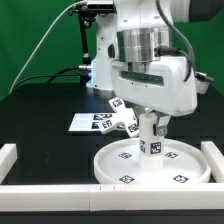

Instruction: Assemble round table

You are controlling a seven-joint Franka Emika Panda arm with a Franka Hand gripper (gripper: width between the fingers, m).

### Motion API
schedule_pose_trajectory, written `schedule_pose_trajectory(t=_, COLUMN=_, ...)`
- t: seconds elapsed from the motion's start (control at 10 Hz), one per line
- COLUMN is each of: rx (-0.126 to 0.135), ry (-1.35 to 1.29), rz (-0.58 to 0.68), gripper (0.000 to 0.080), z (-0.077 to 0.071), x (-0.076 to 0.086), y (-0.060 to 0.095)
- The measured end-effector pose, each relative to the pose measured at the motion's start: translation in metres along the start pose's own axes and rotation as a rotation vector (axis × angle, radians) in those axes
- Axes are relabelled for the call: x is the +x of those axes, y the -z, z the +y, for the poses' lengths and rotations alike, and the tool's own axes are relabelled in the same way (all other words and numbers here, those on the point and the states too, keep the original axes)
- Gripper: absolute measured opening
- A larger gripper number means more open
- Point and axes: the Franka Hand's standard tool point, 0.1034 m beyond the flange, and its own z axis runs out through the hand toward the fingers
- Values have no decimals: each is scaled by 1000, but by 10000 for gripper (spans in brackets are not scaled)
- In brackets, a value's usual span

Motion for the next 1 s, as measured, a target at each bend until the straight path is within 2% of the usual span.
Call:
schedule_pose_trajectory(t=0.2, rx=6, ry=-179, rz=-9, gripper=409, z=0, x=-1, y=0)
schedule_pose_trajectory(t=0.4, rx=7, ry=-190, rz=-11, gripper=409, z=0, x=-1, y=0)
schedule_pose_trajectory(t=0.5, rx=3, ry=-106, rz=-12, gripper=485, z=0, x=-1, y=0)
schedule_pose_trajectory(t=0.6, rx=3, ry=33, rz=-14, gripper=613, z=-1, x=0, y=1)
schedule_pose_trajectory(t=0.9, rx=-3, ry=528, rz=-8, gripper=647, z=-6, x=-1, y=3)
schedule_pose_trajectory(t=1.0, rx=-3, ry=599, rz=-8, gripper=647, z=-6, x=-1, y=3)
